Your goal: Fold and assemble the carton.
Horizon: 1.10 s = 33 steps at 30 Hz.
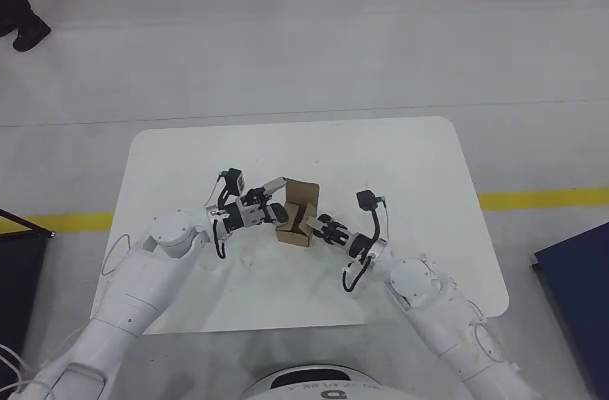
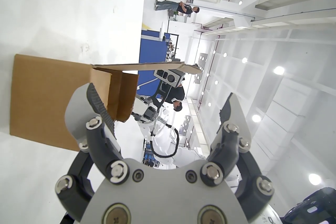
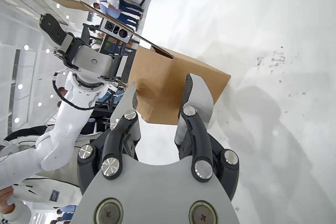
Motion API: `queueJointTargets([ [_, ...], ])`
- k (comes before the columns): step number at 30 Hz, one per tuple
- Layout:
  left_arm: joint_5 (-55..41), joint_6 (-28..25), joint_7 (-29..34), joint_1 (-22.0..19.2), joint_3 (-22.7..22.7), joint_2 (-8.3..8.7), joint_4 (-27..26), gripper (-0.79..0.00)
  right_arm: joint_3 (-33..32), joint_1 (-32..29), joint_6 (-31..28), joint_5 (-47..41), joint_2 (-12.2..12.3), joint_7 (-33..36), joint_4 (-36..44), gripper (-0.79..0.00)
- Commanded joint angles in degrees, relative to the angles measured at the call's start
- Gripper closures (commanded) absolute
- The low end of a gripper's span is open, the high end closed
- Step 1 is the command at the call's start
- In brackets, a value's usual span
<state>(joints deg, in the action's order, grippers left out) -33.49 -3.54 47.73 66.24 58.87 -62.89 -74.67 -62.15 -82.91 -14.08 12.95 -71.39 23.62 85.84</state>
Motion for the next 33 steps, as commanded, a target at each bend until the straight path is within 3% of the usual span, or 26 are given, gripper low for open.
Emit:
queueJointTargets([
  [1,0.0,-0.2,0.2,-0.1,0.0,-0.09,0.2,-0.785,0.4,0.1,2.4,1.7,0.0,0.0,1.3,-0.366],
  [12,-0.7,-1.4,1.0,-0.1,0.3,-0.55,1.2,-0.785,3.7,3.0,13.3,3.9,-0.9,0.3,2.2,-0.363],
  [28,-0.8,-1.4,1.7,-0.8,1.0,-1.07,2.2,-0.785,6.7,4.6,19.4,11.6,-1.2,0.6,4.5,-0.274],
  [29,-1.0,-1.5,1.6,-0.8,1.1,-1.10,2.3,-0.785,7.0,4.7,20.0,12.8,-1.2,0.6,4.9,-0.240],
  [31,-1.1,-1.6,1.4,-0.8,1.3,-1.14,2.5,-0.785,7.6,5.0,21.4,15.5,-1.2,1.1,6.0,-0.031],
  [33,-1.0,-1.6,1.3,-0.8,1.6,-1.16,2.4,-0.785,8.2,5.3,23.2,18.6,-1.1,1.7,7.0,0.000],
])
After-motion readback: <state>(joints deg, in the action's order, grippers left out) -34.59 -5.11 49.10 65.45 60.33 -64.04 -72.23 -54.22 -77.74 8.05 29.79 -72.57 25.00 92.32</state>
